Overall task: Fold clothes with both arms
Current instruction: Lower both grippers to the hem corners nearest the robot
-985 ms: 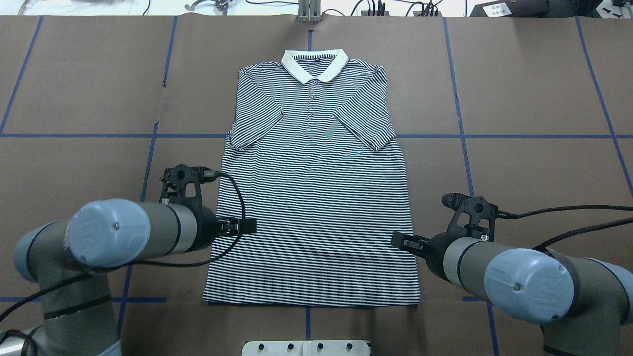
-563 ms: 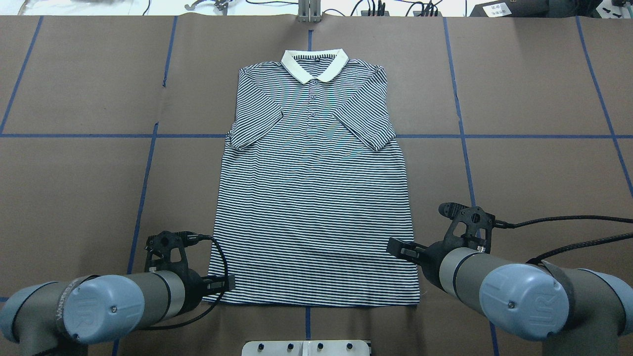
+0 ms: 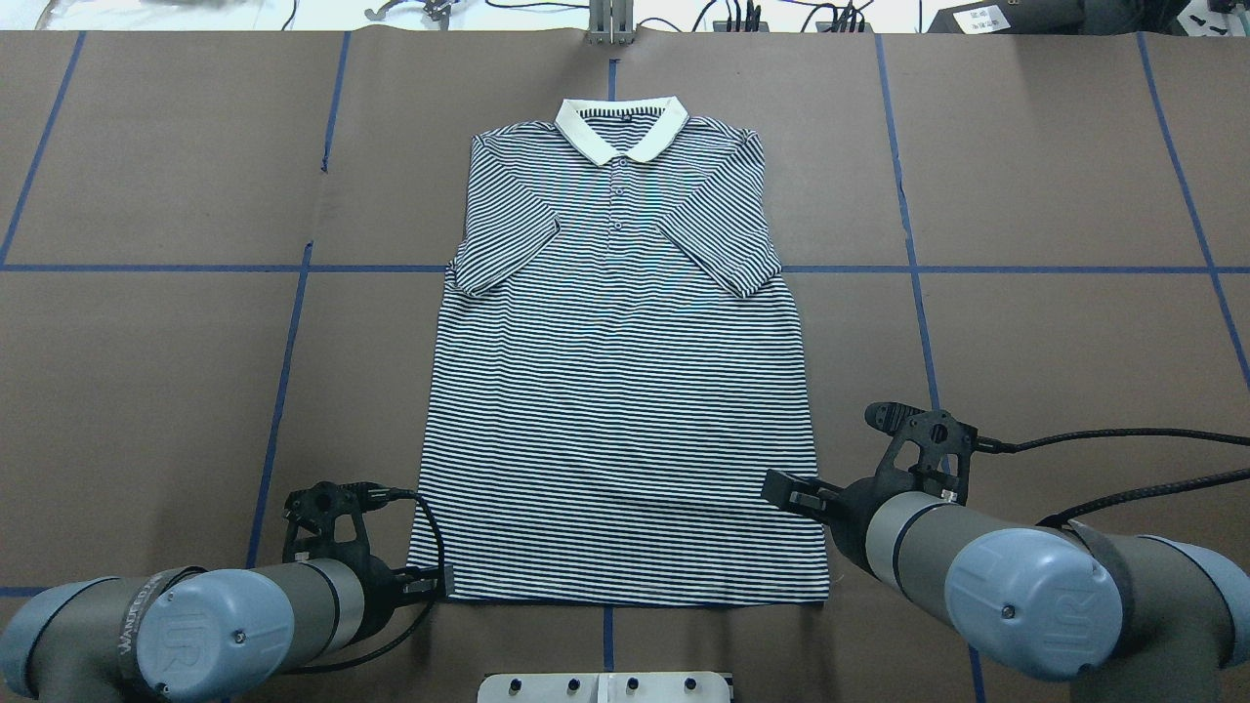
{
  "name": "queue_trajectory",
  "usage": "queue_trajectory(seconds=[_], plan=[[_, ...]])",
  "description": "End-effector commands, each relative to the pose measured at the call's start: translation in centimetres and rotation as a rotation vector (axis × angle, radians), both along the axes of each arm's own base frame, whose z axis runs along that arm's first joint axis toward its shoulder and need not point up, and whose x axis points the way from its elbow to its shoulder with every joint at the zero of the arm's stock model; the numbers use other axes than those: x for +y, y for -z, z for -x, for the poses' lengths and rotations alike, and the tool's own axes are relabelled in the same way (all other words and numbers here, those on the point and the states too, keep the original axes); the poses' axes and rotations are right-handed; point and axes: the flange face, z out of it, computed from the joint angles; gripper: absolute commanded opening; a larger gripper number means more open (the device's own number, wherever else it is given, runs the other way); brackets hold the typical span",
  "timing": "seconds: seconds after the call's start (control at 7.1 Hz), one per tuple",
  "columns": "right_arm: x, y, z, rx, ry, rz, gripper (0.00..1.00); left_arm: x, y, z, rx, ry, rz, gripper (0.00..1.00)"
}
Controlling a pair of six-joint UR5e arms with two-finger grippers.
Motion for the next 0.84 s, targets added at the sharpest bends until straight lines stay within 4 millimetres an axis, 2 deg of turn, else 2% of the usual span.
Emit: queue_trajectory(seconds=[0.0,0.28,0.42,0.7], plan=[[-0.03,0.03,-0.01,-0.001,-0.003,-0.003,0.87,0.29,-0.52,-0.82,-0.016,-0.008,0.001,0.57],[-0.02,0.05,-0.01,-0.002,-0.003,-0.003,0.87,0.44,-0.73,-1.06,-0.021,-0.013,0.002,0.43],[-0.02,0.05,-0.01,-0.002,-0.003,-0.003,0.87,0.44,-0.65,-1.09,-0.019,-0.013,0.002,0.41],[-0.02,0.05,-0.01,-0.002,-0.003,-0.003,0.87,0.46,-0.51,-1.02,-0.016,-0.015,0.001,0.0]])
